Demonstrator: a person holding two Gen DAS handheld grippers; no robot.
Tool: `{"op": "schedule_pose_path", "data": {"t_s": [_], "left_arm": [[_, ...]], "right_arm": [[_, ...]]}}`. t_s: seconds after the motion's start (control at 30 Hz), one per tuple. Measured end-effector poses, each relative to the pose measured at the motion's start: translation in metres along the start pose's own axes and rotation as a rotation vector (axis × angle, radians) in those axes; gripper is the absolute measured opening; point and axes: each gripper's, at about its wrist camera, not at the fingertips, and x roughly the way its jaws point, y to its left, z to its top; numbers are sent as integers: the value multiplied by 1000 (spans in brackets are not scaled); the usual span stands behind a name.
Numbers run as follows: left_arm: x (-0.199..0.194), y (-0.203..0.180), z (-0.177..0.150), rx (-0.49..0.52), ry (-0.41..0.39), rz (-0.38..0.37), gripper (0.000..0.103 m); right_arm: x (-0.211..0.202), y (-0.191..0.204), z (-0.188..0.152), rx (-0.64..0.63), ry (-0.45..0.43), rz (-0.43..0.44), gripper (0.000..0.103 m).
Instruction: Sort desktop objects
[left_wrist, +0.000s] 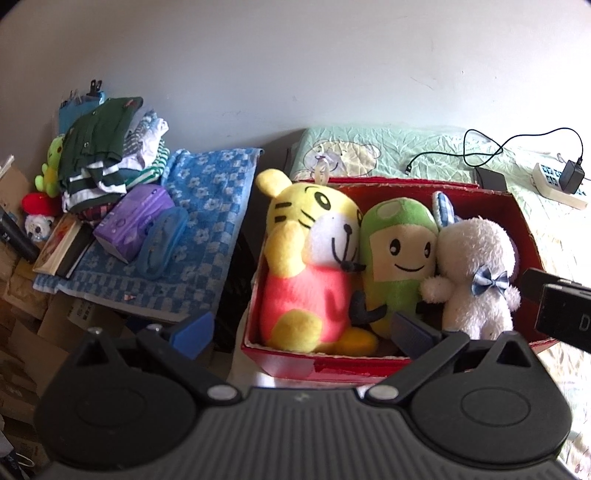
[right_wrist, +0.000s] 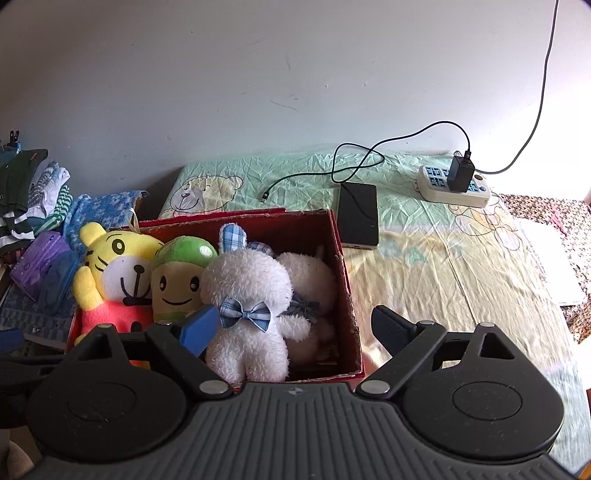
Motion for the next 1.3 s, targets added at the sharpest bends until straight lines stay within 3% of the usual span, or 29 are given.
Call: {"op": "schedule_pose_path", "data": {"t_s": [0.77, 1.3], "left_arm": [[21, -10, 10, 38, 24, -31, 102], [30, -18, 18, 58, -1, -3, 102]], "right_arm": [[27, 1, 5, 16, 60, 63, 92], [33, 0, 8, 39, 44, 94, 91]]}}
